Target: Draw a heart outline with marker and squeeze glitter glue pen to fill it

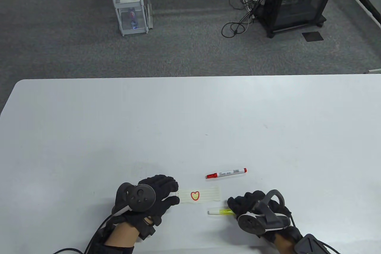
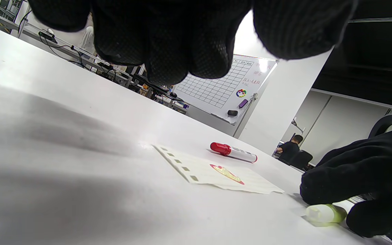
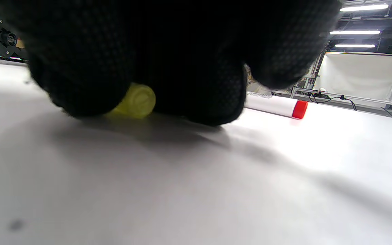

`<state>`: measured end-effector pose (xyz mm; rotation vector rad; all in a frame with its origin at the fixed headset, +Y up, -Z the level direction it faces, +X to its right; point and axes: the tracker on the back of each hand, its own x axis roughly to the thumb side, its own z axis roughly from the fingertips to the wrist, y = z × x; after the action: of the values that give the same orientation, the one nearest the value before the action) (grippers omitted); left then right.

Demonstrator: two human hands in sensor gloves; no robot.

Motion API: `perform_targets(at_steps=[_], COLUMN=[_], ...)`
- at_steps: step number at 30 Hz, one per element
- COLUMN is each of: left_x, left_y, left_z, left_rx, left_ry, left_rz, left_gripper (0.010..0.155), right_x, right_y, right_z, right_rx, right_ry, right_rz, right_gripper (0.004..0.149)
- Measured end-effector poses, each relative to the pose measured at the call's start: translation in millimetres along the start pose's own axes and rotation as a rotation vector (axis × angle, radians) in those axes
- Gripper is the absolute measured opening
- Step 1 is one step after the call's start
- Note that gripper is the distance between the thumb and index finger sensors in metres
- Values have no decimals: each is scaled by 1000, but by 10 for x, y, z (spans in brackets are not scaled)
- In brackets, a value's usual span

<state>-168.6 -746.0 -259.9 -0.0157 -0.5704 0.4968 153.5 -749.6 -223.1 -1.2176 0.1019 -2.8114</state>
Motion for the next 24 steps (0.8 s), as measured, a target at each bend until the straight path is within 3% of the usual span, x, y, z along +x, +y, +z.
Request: perform_targets(at_steps=[13, 24], left_x=[-2, 16], left_y=[6, -5], left_z=[-8, -18], left_rx=[-13, -16], left_ry=[11, 14], left_rz=[1, -27], left_gripper=[62, 62], right_x=[-41, -160], right_y=[-2, -185], right_z=[15, 105], right_rx=[-16, -173], right_ry=[17, 71], right_rz=[-50, -166], right_gripper=[63, 65])
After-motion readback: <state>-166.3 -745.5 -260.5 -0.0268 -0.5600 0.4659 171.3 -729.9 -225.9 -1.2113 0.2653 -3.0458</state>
